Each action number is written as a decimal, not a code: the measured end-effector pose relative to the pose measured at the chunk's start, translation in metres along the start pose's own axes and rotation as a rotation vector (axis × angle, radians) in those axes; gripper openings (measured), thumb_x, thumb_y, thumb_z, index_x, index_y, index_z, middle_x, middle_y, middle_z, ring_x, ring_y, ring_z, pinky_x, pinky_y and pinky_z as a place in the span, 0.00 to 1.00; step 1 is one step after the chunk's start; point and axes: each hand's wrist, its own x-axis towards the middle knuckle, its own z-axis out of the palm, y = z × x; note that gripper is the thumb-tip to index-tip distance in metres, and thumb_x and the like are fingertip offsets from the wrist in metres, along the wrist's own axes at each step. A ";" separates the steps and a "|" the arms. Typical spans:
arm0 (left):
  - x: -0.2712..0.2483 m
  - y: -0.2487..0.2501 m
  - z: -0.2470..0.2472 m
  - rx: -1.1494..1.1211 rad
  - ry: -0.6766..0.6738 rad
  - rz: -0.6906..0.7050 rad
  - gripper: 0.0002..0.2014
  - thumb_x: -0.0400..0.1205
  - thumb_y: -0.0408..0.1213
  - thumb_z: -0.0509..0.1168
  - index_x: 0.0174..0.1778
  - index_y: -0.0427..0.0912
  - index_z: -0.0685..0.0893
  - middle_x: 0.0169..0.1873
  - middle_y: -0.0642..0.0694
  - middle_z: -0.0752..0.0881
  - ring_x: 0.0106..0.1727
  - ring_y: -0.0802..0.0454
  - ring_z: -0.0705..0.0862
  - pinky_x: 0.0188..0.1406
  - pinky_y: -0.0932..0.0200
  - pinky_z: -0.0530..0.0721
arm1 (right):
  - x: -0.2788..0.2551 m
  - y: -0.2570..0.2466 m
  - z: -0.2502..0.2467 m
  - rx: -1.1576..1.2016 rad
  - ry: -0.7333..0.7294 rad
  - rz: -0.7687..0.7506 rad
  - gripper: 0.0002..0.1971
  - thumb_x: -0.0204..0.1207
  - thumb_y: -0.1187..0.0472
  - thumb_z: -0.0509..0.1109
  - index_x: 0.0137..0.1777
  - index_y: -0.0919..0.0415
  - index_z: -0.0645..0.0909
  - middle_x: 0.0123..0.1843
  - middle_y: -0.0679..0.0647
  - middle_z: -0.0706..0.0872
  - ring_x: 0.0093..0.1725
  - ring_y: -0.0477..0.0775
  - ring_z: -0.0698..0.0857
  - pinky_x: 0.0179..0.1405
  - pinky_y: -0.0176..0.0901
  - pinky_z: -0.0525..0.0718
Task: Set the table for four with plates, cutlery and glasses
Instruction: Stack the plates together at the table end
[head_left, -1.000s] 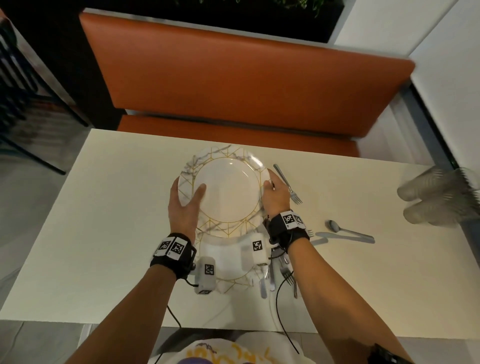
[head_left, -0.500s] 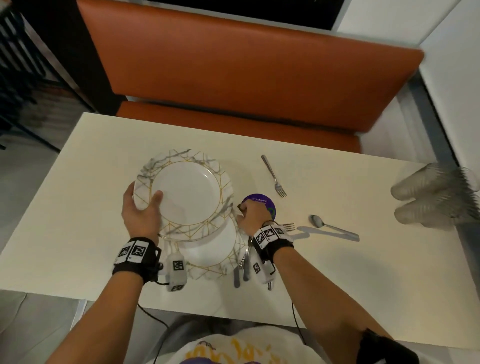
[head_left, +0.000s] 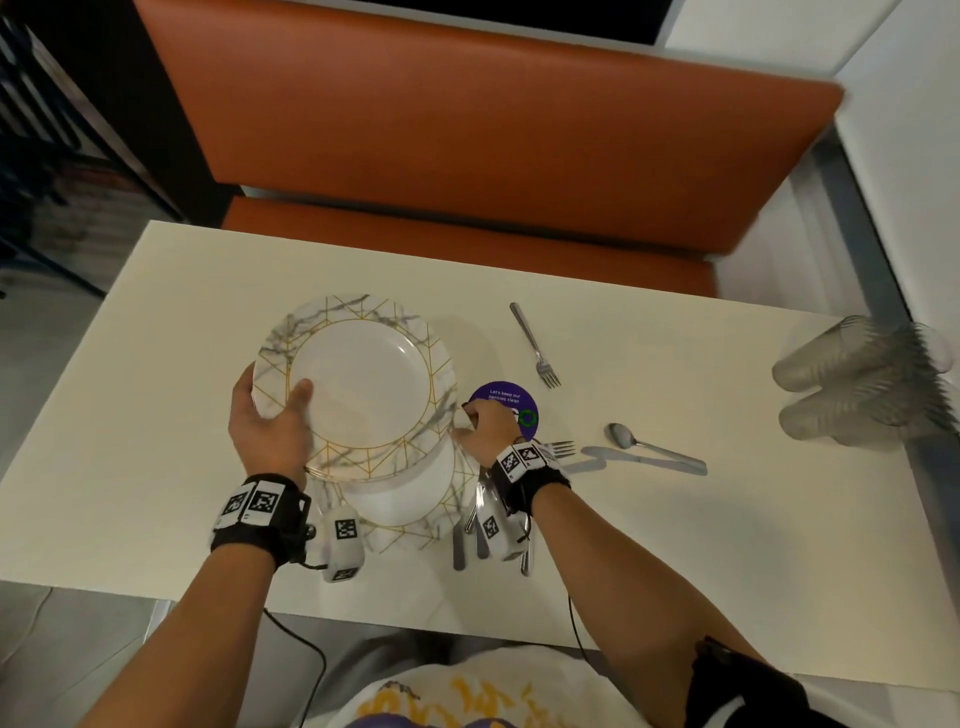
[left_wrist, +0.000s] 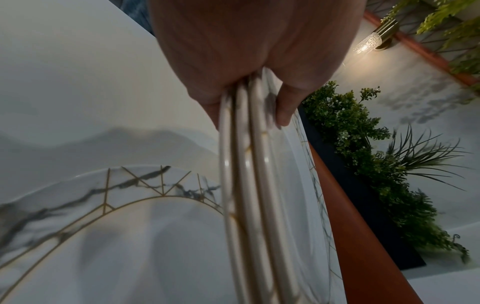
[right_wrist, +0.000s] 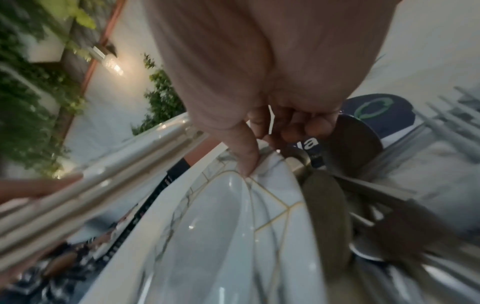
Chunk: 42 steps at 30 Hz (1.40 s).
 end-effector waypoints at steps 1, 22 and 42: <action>0.001 0.001 0.001 -0.002 -0.005 0.002 0.33 0.77 0.44 0.80 0.79 0.55 0.79 0.72 0.51 0.85 0.74 0.51 0.83 0.75 0.43 0.82 | -0.001 -0.002 -0.003 0.026 0.006 0.002 0.14 0.79 0.56 0.74 0.58 0.65 0.85 0.38 0.47 0.81 0.45 0.54 0.82 0.43 0.42 0.78; 0.033 0.043 -0.003 0.020 0.021 0.132 0.31 0.82 0.44 0.74 0.83 0.60 0.75 0.78 0.55 0.79 0.80 0.55 0.76 0.81 0.47 0.76 | -0.001 -0.022 -0.196 0.280 0.418 -0.039 0.11 0.85 0.57 0.62 0.62 0.52 0.83 0.60 0.50 0.83 0.58 0.53 0.81 0.51 0.44 0.75; -0.005 0.034 0.040 -0.197 -0.255 -0.232 0.24 0.86 0.39 0.57 0.77 0.59 0.82 0.74 0.49 0.84 0.81 0.42 0.78 0.83 0.36 0.73 | 0.009 -0.056 -0.073 0.395 0.339 0.067 0.21 0.91 0.56 0.55 0.82 0.55 0.68 0.79 0.60 0.77 0.77 0.63 0.76 0.71 0.51 0.74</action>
